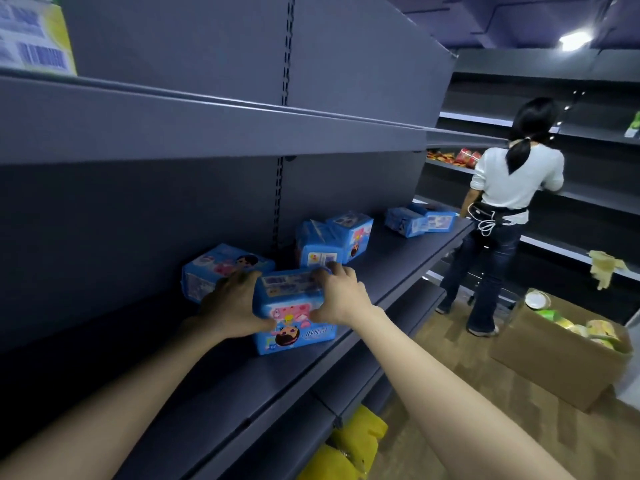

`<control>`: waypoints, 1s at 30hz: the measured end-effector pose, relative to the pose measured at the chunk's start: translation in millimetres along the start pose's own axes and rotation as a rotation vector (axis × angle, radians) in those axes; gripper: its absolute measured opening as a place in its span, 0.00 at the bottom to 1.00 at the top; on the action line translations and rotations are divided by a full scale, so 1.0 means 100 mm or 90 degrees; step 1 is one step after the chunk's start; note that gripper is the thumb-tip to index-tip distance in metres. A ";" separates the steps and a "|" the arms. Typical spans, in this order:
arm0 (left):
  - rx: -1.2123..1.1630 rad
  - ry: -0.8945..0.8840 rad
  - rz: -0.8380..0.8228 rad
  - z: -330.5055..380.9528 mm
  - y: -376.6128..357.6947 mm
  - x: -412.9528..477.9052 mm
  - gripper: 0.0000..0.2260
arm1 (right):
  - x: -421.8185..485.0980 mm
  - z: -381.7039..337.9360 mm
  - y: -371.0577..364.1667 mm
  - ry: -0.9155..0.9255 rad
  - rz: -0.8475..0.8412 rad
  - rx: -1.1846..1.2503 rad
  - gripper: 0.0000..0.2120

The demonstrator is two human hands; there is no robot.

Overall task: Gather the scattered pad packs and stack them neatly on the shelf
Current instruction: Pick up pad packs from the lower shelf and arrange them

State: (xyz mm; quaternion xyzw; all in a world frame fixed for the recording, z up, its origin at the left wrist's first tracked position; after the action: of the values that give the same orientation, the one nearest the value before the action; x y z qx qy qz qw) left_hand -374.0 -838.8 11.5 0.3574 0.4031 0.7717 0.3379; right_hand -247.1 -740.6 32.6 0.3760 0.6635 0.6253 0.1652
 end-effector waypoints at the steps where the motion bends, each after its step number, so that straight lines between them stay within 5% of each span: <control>1: -0.013 0.010 -0.001 -0.01 -0.01 0.01 0.40 | 0.03 -0.01 -0.02 0.011 -0.015 0.011 0.36; 10: -0.178 0.119 0.033 -0.04 -0.04 -0.09 0.49 | 0.16 -0.05 -0.05 0.076 -0.107 -0.002 0.42; 17: -0.267 0.100 0.122 0.20 0.08 -0.14 0.40 | 0.09 -0.25 0.02 0.167 -0.153 -0.027 0.54; 30: -0.267 0.031 0.130 0.40 0.21 -0.17 0.45 | 0.07 -0.32 0.18 0.177 -0.068 0.114 0.49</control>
State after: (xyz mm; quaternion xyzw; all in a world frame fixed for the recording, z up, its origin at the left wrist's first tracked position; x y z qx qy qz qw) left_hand -337.4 -846.7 41.1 0.2996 0.2039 0.8772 0.3150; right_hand -268.3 -758.9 56.9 0.2633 0.7520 0.6001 0.0708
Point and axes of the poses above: each hand's wrist, its own x-axis towards the middle knuckle, its own y-axis out of the back of the hand, z = x × y, the point moved 8 cm from there along x, towards the middle knuckle, and after that the axes turned 14 degrees about z, right-handed, at the moved point
